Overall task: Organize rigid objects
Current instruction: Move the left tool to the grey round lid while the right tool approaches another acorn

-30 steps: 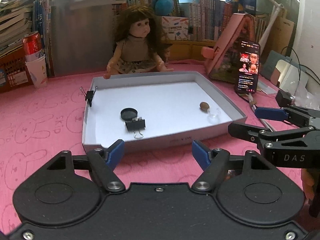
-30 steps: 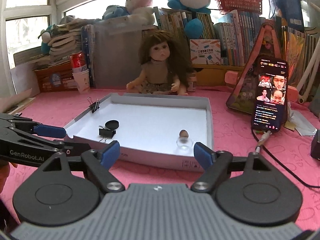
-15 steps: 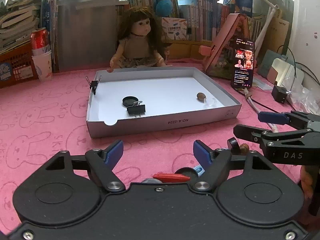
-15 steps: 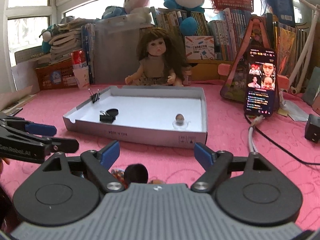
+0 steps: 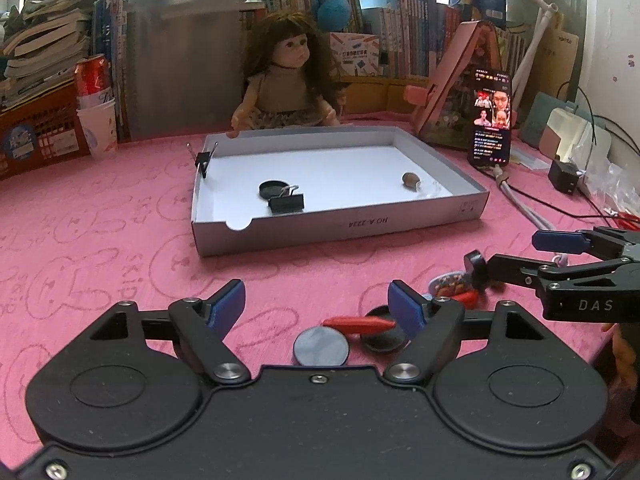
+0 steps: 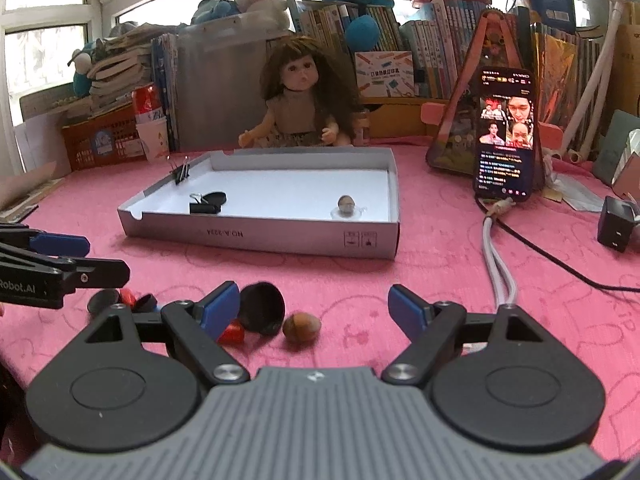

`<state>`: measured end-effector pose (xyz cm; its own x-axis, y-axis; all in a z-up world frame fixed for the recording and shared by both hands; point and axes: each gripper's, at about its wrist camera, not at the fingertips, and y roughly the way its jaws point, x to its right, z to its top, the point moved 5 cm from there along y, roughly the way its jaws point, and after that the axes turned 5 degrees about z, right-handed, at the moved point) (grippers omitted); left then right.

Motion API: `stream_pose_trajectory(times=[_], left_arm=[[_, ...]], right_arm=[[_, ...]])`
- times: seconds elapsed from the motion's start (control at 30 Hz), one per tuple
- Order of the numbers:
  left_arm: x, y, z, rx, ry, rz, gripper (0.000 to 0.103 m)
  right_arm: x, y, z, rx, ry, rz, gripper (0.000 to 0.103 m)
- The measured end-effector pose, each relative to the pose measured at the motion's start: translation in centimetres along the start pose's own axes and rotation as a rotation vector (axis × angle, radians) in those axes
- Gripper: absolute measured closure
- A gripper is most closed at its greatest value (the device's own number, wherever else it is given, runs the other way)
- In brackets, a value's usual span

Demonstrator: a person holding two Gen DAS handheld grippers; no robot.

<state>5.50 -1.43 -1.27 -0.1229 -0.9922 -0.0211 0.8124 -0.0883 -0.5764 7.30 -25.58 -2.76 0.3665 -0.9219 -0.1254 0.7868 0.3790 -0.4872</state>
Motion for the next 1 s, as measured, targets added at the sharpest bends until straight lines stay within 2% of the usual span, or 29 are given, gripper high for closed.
stream_pose_trajectory(times=[0.17, 0.4, 0.5, 0.67, 0.83, 1.0], left_arm=[[-0.1, -0.4, -0.7, 0.004, 0.023, 0.028, 0.026], [-0.5, -0.5, -1.5, -0.017, 0.006, 0.029, 0.028], [-0.6, -0.5, -1.8, -0.027, 0.001, 0.027, 0.032], [-0.9, -0.6, -2.0, -0.036, -0.014, 0.026, 0.049], [-0.9, -0.7, -2.4, -0.047, -0.019, 0.023, 0.060], [-0.1, -1.0, -2.6, -0.043, 0.003, 0.003, 0.061]], right_arm=[[0.1, -0.2, -0.8, -0.012, 0.009, -0.006, 0.014], [0.0, -0.4, -1.4, -0.022, -0.001, -0.015, 0.014], [-0.1, -0.4, -1.4, -0.022, -0.010, -0.016, 0.015], [-0.3, -0.6, -1.4, -0.006, -0.043, -0.036, 0.016], [-0.2, -0.8, -1.2, 0.002, -0.076, -0.062, 0.028], [-0.3, -0.2, -1.4, -0.017, -0.077, -0.051, 0.038]])
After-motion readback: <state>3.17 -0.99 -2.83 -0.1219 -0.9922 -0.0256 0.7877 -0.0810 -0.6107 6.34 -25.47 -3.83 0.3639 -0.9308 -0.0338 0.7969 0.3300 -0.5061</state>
